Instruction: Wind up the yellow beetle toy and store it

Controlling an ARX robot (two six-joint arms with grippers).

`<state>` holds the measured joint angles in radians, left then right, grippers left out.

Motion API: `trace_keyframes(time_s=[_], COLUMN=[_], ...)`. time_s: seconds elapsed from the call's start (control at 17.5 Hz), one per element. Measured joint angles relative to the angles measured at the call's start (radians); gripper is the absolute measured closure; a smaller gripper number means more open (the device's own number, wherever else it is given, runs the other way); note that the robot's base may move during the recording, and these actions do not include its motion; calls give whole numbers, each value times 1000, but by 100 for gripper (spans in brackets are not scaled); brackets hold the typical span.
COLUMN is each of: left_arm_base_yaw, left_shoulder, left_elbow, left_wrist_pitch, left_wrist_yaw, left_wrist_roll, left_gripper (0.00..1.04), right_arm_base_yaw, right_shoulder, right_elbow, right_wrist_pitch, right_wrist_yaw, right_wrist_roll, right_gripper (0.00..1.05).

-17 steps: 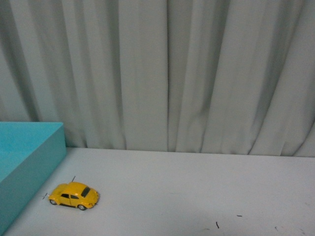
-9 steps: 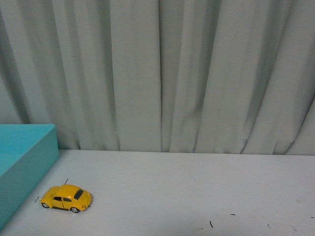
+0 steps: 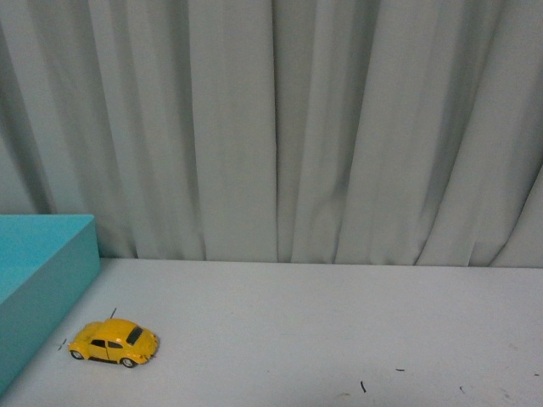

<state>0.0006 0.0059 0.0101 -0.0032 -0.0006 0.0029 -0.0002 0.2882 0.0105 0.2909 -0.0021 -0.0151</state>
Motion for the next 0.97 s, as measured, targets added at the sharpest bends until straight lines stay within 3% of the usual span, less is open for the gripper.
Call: trace_keyframes(time_s=[0.34,0.46,0.69,0.86,0.92,0.97], left_arm_base_yaw=[0,0,0,0,0,0], left_shoulder=[0,0,0,0,0,0], left_elbow=[0,0,0,0,0,0], left_wrist_pitch=[0,0,0,0,0,0], left_wrist_yaw=[0,0,0,0,0,0], left_wrist_roll=[0,0,0,0,0,0], left_gripper=[7,7,7,7,7,7], right_arm_base_yaw=[0,0,0,0,0,0], right_shoulder=[-120,-285,-286,-286,-286,-286], right_elbow=[0,0,0,0,0,0], right_wrist_pitch=[-122,-288,-294,-294,-294,-294], right_wrist_yaw=[0,1,2,2,2,2], right_wrist_roll=[0,0,0,0,0,0], right_gripper=[103,103,101,68,44,41])
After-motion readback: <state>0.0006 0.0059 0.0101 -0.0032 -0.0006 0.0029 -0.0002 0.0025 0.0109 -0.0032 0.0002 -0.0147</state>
